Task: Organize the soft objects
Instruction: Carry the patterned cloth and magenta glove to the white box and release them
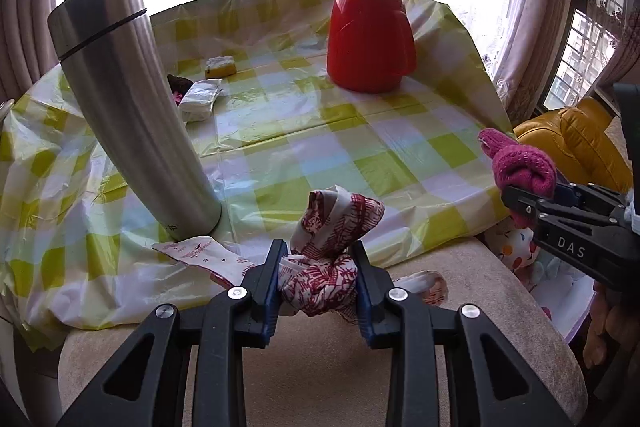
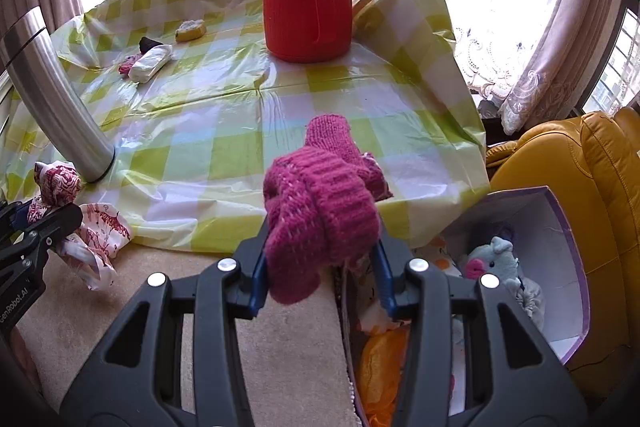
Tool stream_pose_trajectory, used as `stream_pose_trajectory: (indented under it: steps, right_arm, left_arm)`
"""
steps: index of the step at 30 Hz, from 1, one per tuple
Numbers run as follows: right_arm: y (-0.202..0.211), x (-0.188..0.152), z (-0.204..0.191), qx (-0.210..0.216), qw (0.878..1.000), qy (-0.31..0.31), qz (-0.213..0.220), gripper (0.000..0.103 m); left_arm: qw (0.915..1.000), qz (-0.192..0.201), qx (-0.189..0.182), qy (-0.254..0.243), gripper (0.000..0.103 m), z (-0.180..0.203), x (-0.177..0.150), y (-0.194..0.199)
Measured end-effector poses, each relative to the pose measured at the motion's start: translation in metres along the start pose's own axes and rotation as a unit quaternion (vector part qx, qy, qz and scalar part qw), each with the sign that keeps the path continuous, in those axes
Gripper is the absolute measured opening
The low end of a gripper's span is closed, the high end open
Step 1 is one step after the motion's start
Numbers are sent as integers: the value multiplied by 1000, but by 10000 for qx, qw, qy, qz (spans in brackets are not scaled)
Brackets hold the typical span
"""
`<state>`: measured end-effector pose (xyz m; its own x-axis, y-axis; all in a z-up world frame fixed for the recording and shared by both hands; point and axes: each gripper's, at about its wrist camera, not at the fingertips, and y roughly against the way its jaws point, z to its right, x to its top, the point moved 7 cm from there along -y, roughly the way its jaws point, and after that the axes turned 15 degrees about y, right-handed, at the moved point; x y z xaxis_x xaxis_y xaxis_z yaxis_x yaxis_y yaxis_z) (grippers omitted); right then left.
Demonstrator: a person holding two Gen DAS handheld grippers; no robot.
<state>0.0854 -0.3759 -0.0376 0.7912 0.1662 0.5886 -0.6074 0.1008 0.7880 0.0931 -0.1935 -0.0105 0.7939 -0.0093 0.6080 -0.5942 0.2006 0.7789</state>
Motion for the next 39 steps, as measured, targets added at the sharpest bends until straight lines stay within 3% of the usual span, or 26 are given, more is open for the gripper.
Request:
stream_pose_trajectory:
  steps: [10,20,24,26,27,33,39]
  right_arm:
    - [13,-36,59,-414,9981,-399,-225,47]
    - [26,-70,122,-862,9911,-901,-468,50]
    - [31,-80,142,-1010,9870,-1139,-506,63]
    - [34,-81,149,-1054,9855,-1242,-483,70]
    - [34,-82,151,-1064,9849,-1278,-471,73]
    - [30,-82,150,-985,9853,-1300,-499,74]
    - [24,-76,133,-841,9884,-1146,-533,75]
  left_arm:
    - [9971,-174,-581,-460,32,69,-7,-4]
    - [9841,-566,-1386,-956,32,153,-29,-11]
    - [9751,-771,-1830,-984,41,181,-35,-9]
    - [9743,-780,-1839,-1039,59,190,-36,-11]
    - [9745,-753,-1819,-1078,61,192,-37,-10]
    - [9804,-705,-1510,-1051,62,183,-35,-14]
    - [9879,-663,-1190,-745,62,146,-27,-19]
